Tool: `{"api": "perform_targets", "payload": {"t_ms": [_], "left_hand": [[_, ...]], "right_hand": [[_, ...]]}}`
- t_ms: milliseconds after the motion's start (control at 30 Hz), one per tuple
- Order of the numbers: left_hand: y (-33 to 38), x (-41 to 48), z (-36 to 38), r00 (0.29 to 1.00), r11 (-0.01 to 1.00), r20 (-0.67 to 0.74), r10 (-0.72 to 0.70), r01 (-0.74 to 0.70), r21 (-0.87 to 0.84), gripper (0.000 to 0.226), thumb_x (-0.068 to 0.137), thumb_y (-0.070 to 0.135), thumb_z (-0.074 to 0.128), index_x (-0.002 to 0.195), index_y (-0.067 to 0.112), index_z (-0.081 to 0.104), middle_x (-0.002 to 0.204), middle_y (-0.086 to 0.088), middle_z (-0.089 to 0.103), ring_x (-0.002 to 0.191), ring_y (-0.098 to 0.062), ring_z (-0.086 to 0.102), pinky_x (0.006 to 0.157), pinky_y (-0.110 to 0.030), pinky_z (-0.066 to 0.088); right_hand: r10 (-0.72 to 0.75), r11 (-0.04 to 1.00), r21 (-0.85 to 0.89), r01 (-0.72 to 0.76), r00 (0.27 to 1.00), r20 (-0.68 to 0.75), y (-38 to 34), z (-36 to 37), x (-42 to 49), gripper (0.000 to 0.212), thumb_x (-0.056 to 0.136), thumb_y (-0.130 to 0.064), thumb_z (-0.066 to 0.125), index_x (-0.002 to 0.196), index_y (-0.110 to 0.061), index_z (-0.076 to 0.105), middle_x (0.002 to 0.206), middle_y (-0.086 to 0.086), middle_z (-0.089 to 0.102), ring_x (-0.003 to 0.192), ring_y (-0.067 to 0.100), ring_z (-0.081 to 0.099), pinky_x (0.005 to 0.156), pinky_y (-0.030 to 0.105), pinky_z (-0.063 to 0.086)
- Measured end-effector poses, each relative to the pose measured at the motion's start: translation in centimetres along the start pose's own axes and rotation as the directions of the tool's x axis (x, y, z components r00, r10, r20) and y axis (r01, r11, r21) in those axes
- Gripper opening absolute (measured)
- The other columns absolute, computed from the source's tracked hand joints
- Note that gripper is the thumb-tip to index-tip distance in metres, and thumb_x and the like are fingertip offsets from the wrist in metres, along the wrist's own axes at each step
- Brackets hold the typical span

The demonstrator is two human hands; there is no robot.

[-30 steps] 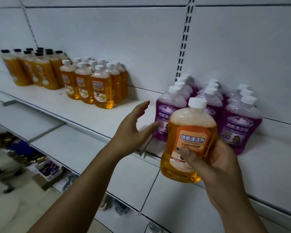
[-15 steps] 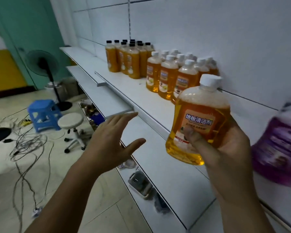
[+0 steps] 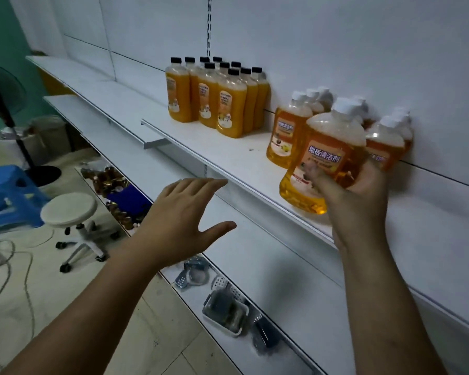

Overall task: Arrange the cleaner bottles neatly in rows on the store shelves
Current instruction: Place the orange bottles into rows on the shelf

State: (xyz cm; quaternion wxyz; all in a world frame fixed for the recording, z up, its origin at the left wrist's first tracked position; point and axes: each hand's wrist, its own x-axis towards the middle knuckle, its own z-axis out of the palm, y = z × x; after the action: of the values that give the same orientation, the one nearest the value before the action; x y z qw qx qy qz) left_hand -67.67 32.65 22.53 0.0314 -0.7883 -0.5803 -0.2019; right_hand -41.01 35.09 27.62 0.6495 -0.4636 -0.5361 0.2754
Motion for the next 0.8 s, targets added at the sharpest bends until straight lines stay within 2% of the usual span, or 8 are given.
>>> {"api": "perform_targets", "payload": {"t_ms": [100,267,467,500,600,633,733,800], "left_hand": [[-2.4,2.8,0.6,0.999,0.999,0.014,0.047,-0.047,-0.020,0.086,0.092,0.086,0.035,0.162,0.036,0.029,0.162,0.008,0.044,0.149,-0.019,0.040,0.123,-0.044,0.030],[-4.9,8.3,2.1,0.996,0.993,-0.011,0.089,-0.090,-0.072,0.082,0.092,0.085,0.037,0.158,0.036,0.036,0.159,0.009,0.048,0.148,-0.017,0.042,0.123,-0.043,0.031],[-6.5,14.5,3.5,0.996,0.986,0.027,0.089,-0.085,-0.142,0.079,0.092,0.083,0.040,0.157,0.037,0.040,0.161,0.009,0.046,0.148,-0.018,0.041,0.122,-0.044,0.032],[-6.9,15.3,3.6,0.995,0.985,0.032,0.098,-0.092,-0.144,0.078,0.092,0.082,0.040,0.156,0.037,0.041,0.161,0.009,0.046,0.148,-0.018,0.042,0.122,-0.044,0.032],[-8.1,17.6,3.8,0.990,0.975,0.028,0.137,-0.129,-0.183,0.075,0.093,0.080,0.036,0.154,0.036,0.044,0.157,0.008,0.050,0.145,-0.019,0.045,0.119,-0.043,0.035],[-8.4,18.4,3.8,0.988,0.968,0.024,0.154,-0.146,-0.202,0.075,0.093,0.080,0.033,0.153,0.036,0.046,0.156,0.007,0.052,0.143,-0.019,0.046,0.119,-0.044,0.036],[-9.4,20.5,4.0,0.971,0.942,-0.005,0.241,-0.235,-0.238,0.074,0.095,0.080,0.028,0.149,0.036,0.051,0.150,0.007,0.056,0.138,-0.019,0.050,0.114,-0.046,0.042],[-10.0,21.8,4.4,0.953,0.925,-0.001,0.302,-0.294,-0.241,0.071,0.096,0.078,0.029,0.146,0.036,0.054,0.148,0.007,0.058,0.134,-0.018,0.052,0.110,-0.045,0.044]], "right_hand": [[-0.010,0.998,-0.056,0.009,0.999,-0.032,0.9,2.8,1.7,0.059,0.075,-0.037,0.090,0.126,-0.022,0.067,0.117,-0.004,0.077,0.110,0.016,0.074,0.097,0.050,0.060],[0.019,0.994,-0.108,-0.023,0.999,-0.041,3.2,6.0,4.5,0.058,0.082,-0.031,0.089,0.132,-0.024,0.063,0.121,-0.005,0.075,0.112,0.013,0.073,0.097,0.047,0.061],[0.055,0.992,-0.115,-0.059,0.998,-0.035,6.1,8.8,6.4,0.068,0.083,-0.035,0.088,0.143,-0.029,0.056,0.132,-0.006,0.070,0.120,0.012,0.069,0.100,0.045,0.060],[0.059,0.990,-0.126,-0.062,0.998,-0.029,6.4,9.3,6.5,0.069,0.083,-0.035,0.087,0.144,-0.030,0.055,0.133,-0.008,0.069,0.120,0.009,0.067,0.100,0.041,0.060],[0.053,0.981,-0.187,-0.054,0.999,-0.012,6.3,10.1,6.8,0.072,0.084,-0.036,0.085,0.147,-0.032,0.051,0.136,-0.016,0.065,0.120,-0.003,0.063,0.093,0.013,0.055],[0.056,0.975,-0.216,-0.056,0.998,-0.007,6.2,10.1,6.8,0.073,0.084,-0.036,0.084,0.148,-0.033,0.049,0.137,-0.018,0.063,0.120,-0.005,0.061,0.090,0.008,0.052],[0.082,0.949,-0.307,-0.077,0.997,0.003,5.9,9.6,6.4,0.076,0.083,-0.036,0.085,0.148,-0.036,0.047,0.138,-0.021,0.061,0.124,-0.004,0.059,0.096,0.014,0.050],[0.101,0.926,-0.364,-0.102,0.995,-0.021,5.9,9.4,5.7,0.066,0.082,-0.033,0.086,0.138,-0.043,0.051,0.128,-0.028,0.065,0.119,-0.008,0.061,0.090,0.010,0.052]]}}
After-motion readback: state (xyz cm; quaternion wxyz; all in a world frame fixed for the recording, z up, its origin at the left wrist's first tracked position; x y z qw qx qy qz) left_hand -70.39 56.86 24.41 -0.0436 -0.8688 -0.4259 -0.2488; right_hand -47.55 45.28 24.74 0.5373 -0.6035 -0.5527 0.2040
